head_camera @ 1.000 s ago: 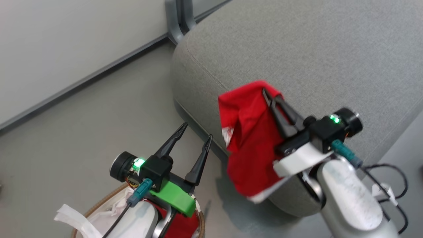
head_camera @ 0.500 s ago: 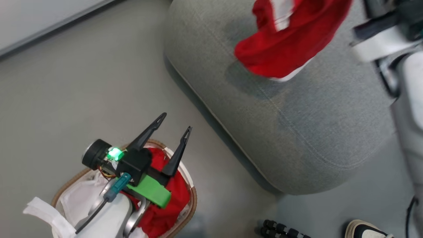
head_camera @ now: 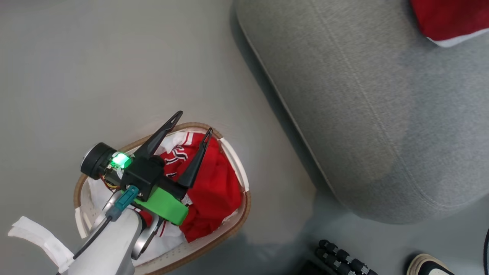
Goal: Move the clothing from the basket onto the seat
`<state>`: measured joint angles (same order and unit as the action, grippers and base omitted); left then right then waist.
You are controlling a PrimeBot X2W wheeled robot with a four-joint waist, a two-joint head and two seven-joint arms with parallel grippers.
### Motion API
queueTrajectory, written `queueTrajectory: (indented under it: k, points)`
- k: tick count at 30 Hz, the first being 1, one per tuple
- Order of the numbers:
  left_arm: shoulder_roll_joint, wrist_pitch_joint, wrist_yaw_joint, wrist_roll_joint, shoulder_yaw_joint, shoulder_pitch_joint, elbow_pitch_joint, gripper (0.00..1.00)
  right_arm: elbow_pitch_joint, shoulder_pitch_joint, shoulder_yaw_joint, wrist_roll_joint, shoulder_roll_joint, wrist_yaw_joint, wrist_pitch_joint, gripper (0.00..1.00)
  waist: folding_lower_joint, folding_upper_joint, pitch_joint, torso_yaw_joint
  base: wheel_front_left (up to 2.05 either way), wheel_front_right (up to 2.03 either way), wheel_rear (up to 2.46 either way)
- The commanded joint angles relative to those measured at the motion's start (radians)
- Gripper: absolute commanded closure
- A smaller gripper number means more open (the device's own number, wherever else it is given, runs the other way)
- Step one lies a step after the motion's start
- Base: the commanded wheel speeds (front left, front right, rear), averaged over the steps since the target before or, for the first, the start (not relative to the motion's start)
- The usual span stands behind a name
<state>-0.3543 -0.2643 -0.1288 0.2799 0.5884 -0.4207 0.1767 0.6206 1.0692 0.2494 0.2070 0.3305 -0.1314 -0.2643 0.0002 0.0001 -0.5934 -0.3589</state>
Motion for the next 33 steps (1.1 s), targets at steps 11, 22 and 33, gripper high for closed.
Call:
queueTrajectory:
  k: [11,22,33]
  points:
    - [0.042,0.000,-0.003,0.003,-0.043,0.019,0.055,0.00,0.033,-0.303,0.175,0.056,-0.119,0.001,0.000,0.00,-0.0002,-0.0001,0.041,0.069,0.00,0.00,0.00]
    - [0.107,0.000,-0.003,-0.021,-0.191,0.106,0.106,0.00,-0.158,-0.556,0.110,-0.032,-0.213,0.001,0.000,0.00,-0.0002,-0.0001,0.185,0.110,0.00,0.00,0.00]
    - [0.181,0.000,-0.003,-0.055,-0.364,0.211,0.144,0.00,-0.247,-0.642,-0.100,-0.148,-0.256,0.001,0.000,0.00,-0.0002,-0.0001,0.309,0.222,0.00,0.00,0.00]
